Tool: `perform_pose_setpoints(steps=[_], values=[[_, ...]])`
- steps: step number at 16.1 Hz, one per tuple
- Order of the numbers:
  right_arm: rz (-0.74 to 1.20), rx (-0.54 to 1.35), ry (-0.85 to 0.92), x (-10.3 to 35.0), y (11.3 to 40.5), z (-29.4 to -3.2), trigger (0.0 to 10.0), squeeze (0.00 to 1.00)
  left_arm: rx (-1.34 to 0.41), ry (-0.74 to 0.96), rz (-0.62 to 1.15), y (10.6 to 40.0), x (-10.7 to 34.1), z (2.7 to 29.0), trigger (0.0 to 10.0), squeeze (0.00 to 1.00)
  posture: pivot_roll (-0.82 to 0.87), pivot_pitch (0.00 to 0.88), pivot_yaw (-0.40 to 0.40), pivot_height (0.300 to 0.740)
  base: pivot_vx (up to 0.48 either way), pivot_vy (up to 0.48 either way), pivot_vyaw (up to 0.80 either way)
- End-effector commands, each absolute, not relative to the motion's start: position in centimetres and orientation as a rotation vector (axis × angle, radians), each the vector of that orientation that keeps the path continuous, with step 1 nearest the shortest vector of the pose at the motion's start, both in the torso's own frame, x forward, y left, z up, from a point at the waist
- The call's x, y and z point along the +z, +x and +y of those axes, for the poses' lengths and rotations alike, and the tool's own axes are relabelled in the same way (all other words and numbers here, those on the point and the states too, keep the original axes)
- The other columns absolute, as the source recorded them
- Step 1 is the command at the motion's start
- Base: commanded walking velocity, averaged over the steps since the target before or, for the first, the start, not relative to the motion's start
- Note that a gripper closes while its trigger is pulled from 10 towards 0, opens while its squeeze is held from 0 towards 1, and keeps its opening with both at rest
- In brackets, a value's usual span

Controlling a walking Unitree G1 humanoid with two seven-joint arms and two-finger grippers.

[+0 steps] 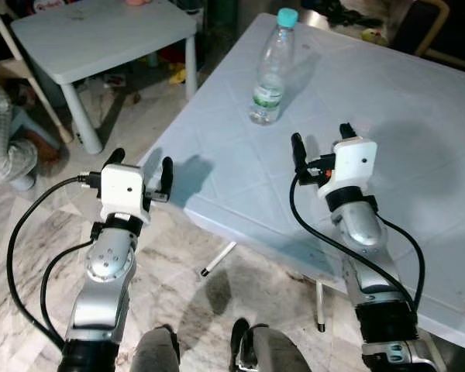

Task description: Restocking fridge

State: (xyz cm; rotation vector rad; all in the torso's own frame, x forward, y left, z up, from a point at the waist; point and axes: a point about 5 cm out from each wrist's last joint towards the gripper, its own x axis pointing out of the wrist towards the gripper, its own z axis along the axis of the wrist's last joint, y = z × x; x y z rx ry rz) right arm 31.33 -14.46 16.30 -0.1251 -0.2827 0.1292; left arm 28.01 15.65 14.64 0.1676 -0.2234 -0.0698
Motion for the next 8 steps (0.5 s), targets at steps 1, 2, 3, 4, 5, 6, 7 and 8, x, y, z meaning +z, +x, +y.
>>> perform_pose_setpoints(steps=[1, 2, 3, 4, 5, 6, 7, 8], values=[[-0.310, 0.123, -0.116, 17.1, 31.6, -14.2, 10.0, 0.00, -0.075, 0.175, -0.270, 28.5, 15.7, 15.6, 10.0, 0.00, 0.12, 0.084, -0.062, 0.740, 0.000, 0.000, 0.00], [-0.325, 0.127, -0.117, 17.4, 31.7, -13.8, 10.0, 0.00, -0.080, 0.177, -0.282, 28.8, 16.0, 15.7, 10.0, 0.00, 0.11, 0.083, -0.056, 0.740, 0.000, 0.000, 0.00], [-0.334, 0.120, -0.114, 17.6, 31.7, -13.6, 10.0, 0.00, -0.073, 0.177, -0.278, 29.0, 15.8, 16.0, 10.0, 0.00, 0.10, 0.066, -0.051, 0.740, 0.000, 0.000, 0.00], [-0.337, 0.106, -0.109, 17.3, 31.1, -13.8, 10.0, 0.00, -0.054, 0.171, -0.249, 28.9, 14.9, 16.4, 10.0, 0.00, 0.08, 0.038, -0.045, 0.740, 0.000, 0.000, 0.00], [-0.322, 0.086, -0.096, 16.7, 30.7, -14.2, 10.0, 0.00, -0.038, 0.170, -0.221, 28.7, 14.1, 16.5, 10.0, 0.00, 0.08, 0.013, -0.041, 0.740, 0.000, 0.000, 0.00], [-0.294, 0.071, -0.096, 15.6, 29.9, -14.8, 10.0, 0.00, -0.024, 0.159, -0.184, 28.1, 13.0, 16.4, 10.0, 0.00, 0.07, 0.000, -0.041, 0.740, 0.000, 0.000, 0.00], [-0.279, 0.064, -0.118, 15.1, 29.5, -15.1, 10.0, 0.00, -0.024, 0.155, -0.170, 27.7, 12.5, 16.3, 10.0, 0.00, 0.07, 0.000, -0.053, 0.740, 0.000, 0.000, 0.00], [-0.254, 0.051, -0.127, 14.4, 29.3, -15.5, 10.0, 0.00, -0.026, 0.156, -0.150, 27.5, 11.8, 16.2, 10.0, 0.00, 0.07, 0.000, -0.057, 0.740, 0.000, 0.000, 0.00]])
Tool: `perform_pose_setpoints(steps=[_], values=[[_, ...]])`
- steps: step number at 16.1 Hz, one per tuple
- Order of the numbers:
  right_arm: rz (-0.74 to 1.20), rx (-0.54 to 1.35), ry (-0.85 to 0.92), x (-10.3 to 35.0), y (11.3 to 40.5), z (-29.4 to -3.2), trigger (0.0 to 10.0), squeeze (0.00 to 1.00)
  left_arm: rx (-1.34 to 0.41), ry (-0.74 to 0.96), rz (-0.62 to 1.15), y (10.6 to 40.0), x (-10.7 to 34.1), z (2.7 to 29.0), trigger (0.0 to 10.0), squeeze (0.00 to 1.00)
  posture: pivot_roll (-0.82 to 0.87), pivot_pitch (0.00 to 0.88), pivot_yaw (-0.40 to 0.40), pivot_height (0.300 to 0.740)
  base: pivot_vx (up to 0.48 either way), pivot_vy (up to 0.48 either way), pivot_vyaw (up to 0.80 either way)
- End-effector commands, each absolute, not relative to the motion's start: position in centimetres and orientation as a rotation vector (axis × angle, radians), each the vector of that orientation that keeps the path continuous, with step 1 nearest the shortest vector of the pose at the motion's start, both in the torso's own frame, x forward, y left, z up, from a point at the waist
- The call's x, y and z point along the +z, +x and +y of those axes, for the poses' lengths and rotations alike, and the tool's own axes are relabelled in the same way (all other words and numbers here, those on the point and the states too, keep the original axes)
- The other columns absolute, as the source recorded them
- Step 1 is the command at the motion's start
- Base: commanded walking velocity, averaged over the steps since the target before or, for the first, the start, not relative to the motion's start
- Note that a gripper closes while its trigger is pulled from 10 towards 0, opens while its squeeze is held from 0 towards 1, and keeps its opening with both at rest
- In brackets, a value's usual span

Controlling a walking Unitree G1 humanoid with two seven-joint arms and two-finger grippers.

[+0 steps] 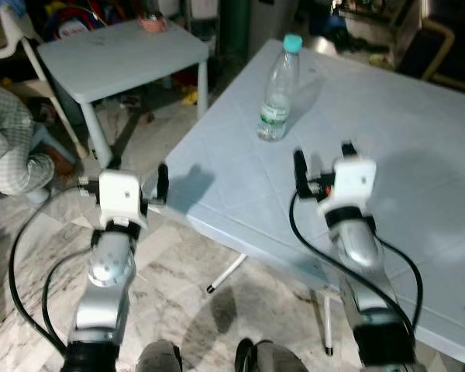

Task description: Restocking fridge

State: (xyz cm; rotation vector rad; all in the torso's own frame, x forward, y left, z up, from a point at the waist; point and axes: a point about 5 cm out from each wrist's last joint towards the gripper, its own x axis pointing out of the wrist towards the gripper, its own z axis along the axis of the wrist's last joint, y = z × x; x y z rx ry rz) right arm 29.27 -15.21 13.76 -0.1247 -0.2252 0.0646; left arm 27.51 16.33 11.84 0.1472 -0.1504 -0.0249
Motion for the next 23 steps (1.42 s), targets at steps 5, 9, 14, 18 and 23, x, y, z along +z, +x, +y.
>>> perform_pose_setpoints(steps=[5, 9, 14, 18, 23], values=[[-0.195, -0.013, -0.161, 12.4, 29.1, -16.4, 10.0, 0.00, -0.042, 0.180, -0.126, 27.6, 10.6, 17.1, 10.0, 0.00, 0.08, 0.000, -0.059, 0.740, 0.000, 0.000, 0.00], [-0.220, 0.010, -0.156, 13.1, 29.5, -15.7, 10.0, 0.00, -0.089, 0.179, -0.157, 28.4, 11.2, 16.4, 10.0, 0.00, 0.04, 0.000, -0.045, 0.740, 0.336, 0.000, -0.34], [-0.239, 0.015, -0.155, 13.6, 29.8, -15.6, 10.0, 0.00, -0.108, 0.174, -0.185, 28.8, 12.0, 15.9, 10.0, 0.00, 0.05, 0.022, -0.034, 0.740, 0.391, 0.000, -0.14], [-0.285, 0.091, -0.180, 14.5, 30.0, -14.7, 10.0, 0.00, -0.097, 0.176, -0.220, 29.0, 13.1, 16.0, 10.0, 0.00, 0.05, 0.067, -0.038, 0.740, 0.394, 0.000, 0.00], [-0.297, 0.139, -0.177, 14.6, 29.8, -14.1, 10.0, 0.00, -0.089, 0.179, -0.225, 28.8, 13.3, 16.0, 10.0, 0.00, 0.06, 0.087, -0.040, 0.740, 0.246, 0.048, 0.00]])
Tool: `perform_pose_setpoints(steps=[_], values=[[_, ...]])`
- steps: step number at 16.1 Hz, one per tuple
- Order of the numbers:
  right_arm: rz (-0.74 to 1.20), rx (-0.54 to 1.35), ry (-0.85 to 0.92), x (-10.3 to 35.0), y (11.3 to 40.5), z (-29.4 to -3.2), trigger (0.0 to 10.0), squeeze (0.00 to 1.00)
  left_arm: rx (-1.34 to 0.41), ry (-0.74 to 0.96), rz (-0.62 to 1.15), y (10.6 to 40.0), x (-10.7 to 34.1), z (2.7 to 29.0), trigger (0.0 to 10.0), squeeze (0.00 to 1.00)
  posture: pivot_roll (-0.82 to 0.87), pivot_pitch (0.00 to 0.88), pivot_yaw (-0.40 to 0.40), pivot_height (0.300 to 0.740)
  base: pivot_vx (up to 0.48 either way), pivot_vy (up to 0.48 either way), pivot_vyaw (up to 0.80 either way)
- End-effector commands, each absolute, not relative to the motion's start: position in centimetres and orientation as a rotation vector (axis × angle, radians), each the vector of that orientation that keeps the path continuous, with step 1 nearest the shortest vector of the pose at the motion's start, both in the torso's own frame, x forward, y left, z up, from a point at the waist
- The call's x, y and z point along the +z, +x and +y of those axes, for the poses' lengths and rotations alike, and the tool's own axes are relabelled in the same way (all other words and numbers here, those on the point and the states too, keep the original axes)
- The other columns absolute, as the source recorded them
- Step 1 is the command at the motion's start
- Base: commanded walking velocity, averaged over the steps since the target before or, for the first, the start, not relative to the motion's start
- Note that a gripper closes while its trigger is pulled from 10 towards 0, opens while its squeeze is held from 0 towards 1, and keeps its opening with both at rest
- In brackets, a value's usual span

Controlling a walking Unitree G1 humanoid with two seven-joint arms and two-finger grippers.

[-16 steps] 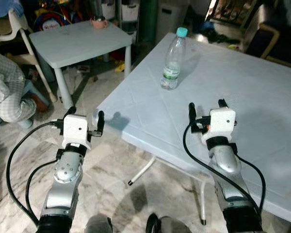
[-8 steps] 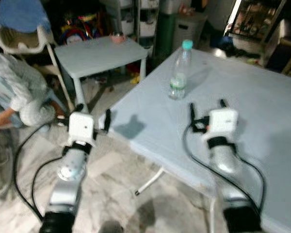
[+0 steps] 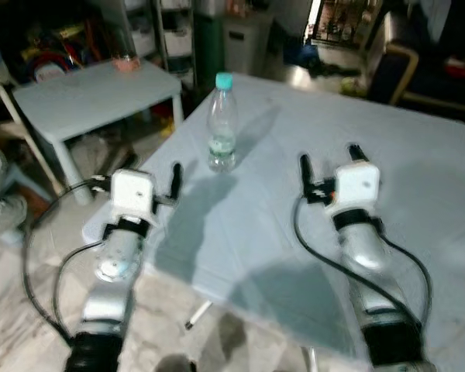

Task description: Restocking fridge

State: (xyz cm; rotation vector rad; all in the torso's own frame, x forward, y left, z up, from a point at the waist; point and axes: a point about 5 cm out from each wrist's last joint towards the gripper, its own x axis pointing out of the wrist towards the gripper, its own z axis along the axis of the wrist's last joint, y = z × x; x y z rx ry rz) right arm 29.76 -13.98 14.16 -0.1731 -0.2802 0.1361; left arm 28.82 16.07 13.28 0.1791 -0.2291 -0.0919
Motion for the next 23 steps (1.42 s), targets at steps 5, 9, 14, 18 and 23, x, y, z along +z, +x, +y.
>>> perform_pose_setpoints(steps=[5, 9, 14, 18, 23], values=[[-0.312, 0.216, -0.190, 14.9, 29.5, -13.7, 10.0, 0.00, -0.054, 0.197, -0.206, 28.4, 13.0, 16.4, 10.0, 0.00, 0.06, 0.103, -0.036, 0.740, 0.000, 0.000, 0.44], [-0.324, 0.246, -0.196, 15.4, 29.7, -13.7, 10.0, 0.00, -0.044, 0.204, -0.205, 28.4, 13.1, 16.6, 10.0, 0.00, 0.06, 0.106, -0.036, 0.740, 0.000, 0.000, 0.54], [-0.350, 0.267, -0.216, 16.5, 30.5, -14.4, 10.0, 0.00, -0.035, 0.208, -0.200, 28.3, 13.1, 16.7, 10.0, 0.00, 0.06, 0.115, -0.036, 0.740, 0.000, 0.000, 0.52], [-0.370, 0.220, -0.222, 17.5, 31.2, -15.3, 10.0, 0.00, -0.033, 0.210, -0.197, 28.1, 13.2, 16.8, 10.0, 0.00, 0.07, 0.120, -0.037, 0.740, 0.000, 0.000, 0.13], [-0.337, 0.153, -0.191, 16.5, 30.3, -15.4, 10.0, 0.00, -0.032, 0.206, -0.190, 28.1, 13.3, 17.3, 10.0, 0.00, 0.07, 0.119, -0.032, 0.740, 0.233, 0.264, 0.00]])
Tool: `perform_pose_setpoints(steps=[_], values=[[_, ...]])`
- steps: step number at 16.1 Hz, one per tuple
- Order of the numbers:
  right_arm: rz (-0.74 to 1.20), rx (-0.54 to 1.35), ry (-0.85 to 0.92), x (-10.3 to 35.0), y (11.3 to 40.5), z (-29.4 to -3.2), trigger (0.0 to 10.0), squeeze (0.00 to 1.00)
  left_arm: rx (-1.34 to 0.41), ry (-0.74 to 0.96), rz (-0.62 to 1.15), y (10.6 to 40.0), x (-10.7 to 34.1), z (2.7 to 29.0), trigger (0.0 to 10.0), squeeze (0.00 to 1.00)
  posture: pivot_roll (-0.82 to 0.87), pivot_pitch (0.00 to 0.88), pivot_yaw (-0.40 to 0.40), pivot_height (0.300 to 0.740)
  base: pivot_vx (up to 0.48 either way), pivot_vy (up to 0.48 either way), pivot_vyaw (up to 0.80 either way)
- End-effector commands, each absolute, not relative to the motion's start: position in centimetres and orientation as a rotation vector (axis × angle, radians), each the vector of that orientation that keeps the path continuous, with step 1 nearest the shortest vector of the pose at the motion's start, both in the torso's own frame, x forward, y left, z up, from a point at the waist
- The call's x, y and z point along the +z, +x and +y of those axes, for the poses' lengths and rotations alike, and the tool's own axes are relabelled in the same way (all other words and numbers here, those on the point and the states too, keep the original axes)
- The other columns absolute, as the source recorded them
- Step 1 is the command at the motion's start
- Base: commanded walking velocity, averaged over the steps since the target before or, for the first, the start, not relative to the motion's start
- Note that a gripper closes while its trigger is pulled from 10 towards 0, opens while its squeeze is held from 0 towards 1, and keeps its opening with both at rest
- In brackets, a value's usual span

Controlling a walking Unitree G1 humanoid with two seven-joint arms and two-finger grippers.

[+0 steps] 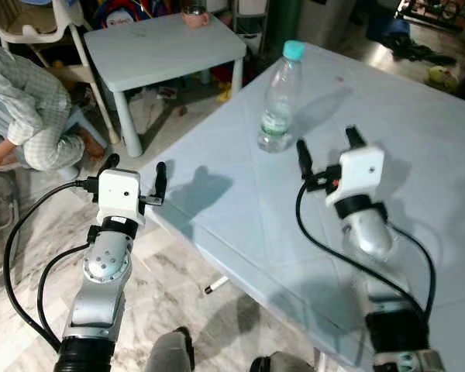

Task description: Restocking fridge

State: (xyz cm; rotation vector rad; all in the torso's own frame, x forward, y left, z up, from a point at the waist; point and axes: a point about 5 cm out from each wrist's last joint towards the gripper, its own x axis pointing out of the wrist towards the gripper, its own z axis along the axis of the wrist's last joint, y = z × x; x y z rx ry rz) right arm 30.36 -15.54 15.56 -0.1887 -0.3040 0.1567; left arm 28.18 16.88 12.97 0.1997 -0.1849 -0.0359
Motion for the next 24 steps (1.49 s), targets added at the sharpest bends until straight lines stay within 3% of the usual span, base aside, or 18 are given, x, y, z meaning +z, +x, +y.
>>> perform_pose_setpoints(steps=[1, 5, 14, 24], values=[[-0.333, 0.162, -0.182, 16.3, 30.2, -15.1, 10.0, 0.00, -0.033, 0.207, -0.192, 28.2, 13.4, 17.3, 10.0, 0.00, 0.07, 0.119, -0.030, 0.740, 0.285, 0.386, 0.00], [-0.342, 0.148, -0.185, 16.5, 30.2, -14.8, 10.0, 0.00, -0.057, 0.206, -0.207, 28.3, 13.7, 16.7, 10.0, 0.00, 0.07, 0.118, -0.030, 0.740, 0.332, 0.337, 0.00], [-0.363, 0.126, -0.208, 16.8, 30.1, -14.2, 10.0, 0.00, -0.075, 0.180, -0.216, 28.1, 13.8, 16.3, 10.0, 0.00, 0.07, 0.117, -0.036, 0.740, 0.000, 0.000, 0.00], [-0.465, 0.113, -0.199, 22.3, 34.5, -15.2, 10.0, 0.00, -0.073, 0.187, -0.221, 28.0, 14.0, 16.4, 10.0, 0.00, 0.10, 0.126, -0.034, 0.740, 0.000, 0.000, 0.00]])
